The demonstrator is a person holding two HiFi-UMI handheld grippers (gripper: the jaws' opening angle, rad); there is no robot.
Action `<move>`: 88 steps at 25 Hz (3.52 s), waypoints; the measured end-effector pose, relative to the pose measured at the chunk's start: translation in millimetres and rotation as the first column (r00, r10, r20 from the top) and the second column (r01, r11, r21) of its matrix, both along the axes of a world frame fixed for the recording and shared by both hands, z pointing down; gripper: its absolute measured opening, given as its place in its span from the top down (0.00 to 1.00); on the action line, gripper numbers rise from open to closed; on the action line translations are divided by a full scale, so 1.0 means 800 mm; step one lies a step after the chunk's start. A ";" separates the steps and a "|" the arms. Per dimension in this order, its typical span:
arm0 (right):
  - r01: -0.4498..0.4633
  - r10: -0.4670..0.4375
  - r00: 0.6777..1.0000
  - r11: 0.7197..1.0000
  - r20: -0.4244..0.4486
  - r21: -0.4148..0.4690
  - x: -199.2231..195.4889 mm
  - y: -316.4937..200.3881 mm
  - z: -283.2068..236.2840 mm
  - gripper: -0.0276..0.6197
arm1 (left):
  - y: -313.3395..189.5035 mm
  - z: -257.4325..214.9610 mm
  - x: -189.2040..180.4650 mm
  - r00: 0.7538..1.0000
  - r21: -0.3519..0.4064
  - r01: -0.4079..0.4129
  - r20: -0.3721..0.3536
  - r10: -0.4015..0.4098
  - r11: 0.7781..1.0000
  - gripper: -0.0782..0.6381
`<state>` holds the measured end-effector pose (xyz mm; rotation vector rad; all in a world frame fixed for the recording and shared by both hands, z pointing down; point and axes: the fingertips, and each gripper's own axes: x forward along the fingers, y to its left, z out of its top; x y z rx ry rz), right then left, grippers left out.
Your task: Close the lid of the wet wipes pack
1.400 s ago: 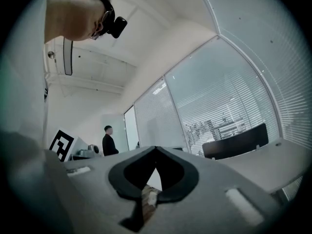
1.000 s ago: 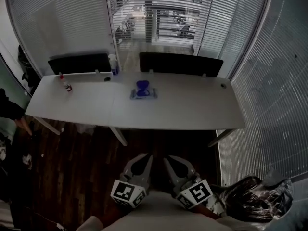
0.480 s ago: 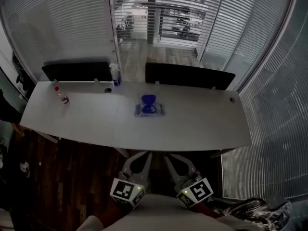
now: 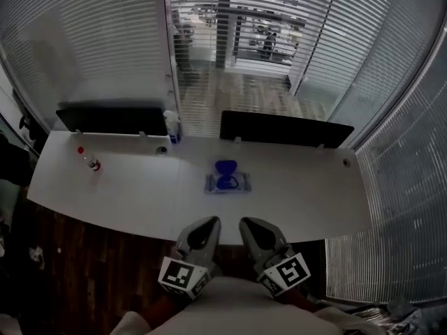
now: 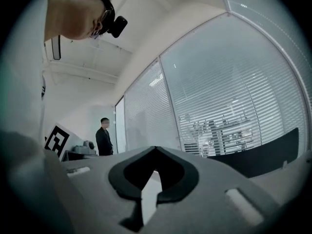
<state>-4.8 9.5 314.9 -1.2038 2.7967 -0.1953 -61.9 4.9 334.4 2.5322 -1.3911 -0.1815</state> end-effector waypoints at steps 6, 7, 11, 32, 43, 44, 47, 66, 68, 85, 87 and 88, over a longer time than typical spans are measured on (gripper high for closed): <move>-0.013 0.013 1.000 0.999 -0.006 0.029 -0.014 -0.038 -0.017 0.96 | -0.037 -0.002 -0.011 1.000 0.003 -0.018 0.019 0.018 1.000 0.89; -0.017 0.017 1.000 0.999 -0.005 0.030 -0.013 -0.042 -0.021 0.96 | -0.041 -0.006 -0.010 1.000 -0.001 -0.019 0.019 0.019 1.000 0.89; -0.022 0.022 1.000 0.999 -0.004 0.037 -0.009 -0.059 -0.019 0.96 | -0.057 -0.004 -0.005 1.000 -0.008 -0.016 0.023 0.016 1.000 0.89; -0.032 0.033 0.999 0.999 -0.042 0.020 0.033 -0.121 0.011 0.96 | -0.125 0.008 0.023 0.994 -0.003 0.012 0.106 -0.012 1.000 0.89; -0.005 -0.006 0.987 0.998 -0.163 -0.067 0.032 -0.171 0.089 0.96 | -0.173 0.089 0.018 0.989 -0.116 0.042 0.144 -0.025 0.992 0.89; -0.001 -0.012 0.986 0.997 -0.169 -0.076 0.032 -0.175 0.095 0.95 | -0.178 0.093 0.018 0.988 -0.127 0.046 0.151 -0.026 0.991 0.89; 0.012 -0.032 0.979 0.995 -0.203 -0.096 0.034 -0.182 0.120 0.95 | -0.187 0.120 0.019 0.985 -0.163 0.040 0.171 -0.012 0.986 0.89; 0.080 -0.168 0.887 0.973 -0.431 -0.214 0.026 -0.282 0.337 0.95 | -0.264 0.353 0.008 0.942 -0.390 0.078 0.330 0.061 0.917 0.89; 0.073 -0.177 0.873 0.968 -0.454 -0.238 0.026 -0.293 0.358 0.95 | -0.269 0.369 0.006 0.940 -0.408 0.085 0.335 0.062 0.909 0.89; 0.051 -0.290 0.779 0.913 -0.556 -0.404 0.030 -0.407 0.493 0.88 | -0.291 0.501 -0.005 0.920 -0.595 0.108 0.364 0.147 0.796 0.89; 0.049 -0.291 0.782 0.910 -0.551 -0.411 0.031 -0.424 0.502 0.87 | -0.291 0.510 -0.009 0.917 -0.607 0.118 0.370 0.149 0.786 0.89; 0.048 -0.293 0.784 0.908 -0.547 -0.417 0.033 -0.431 0.505 0.86 | -0.290 0.515 -0.011 0.916 -0.613 0.123 0.374 0.148 0.781 0.89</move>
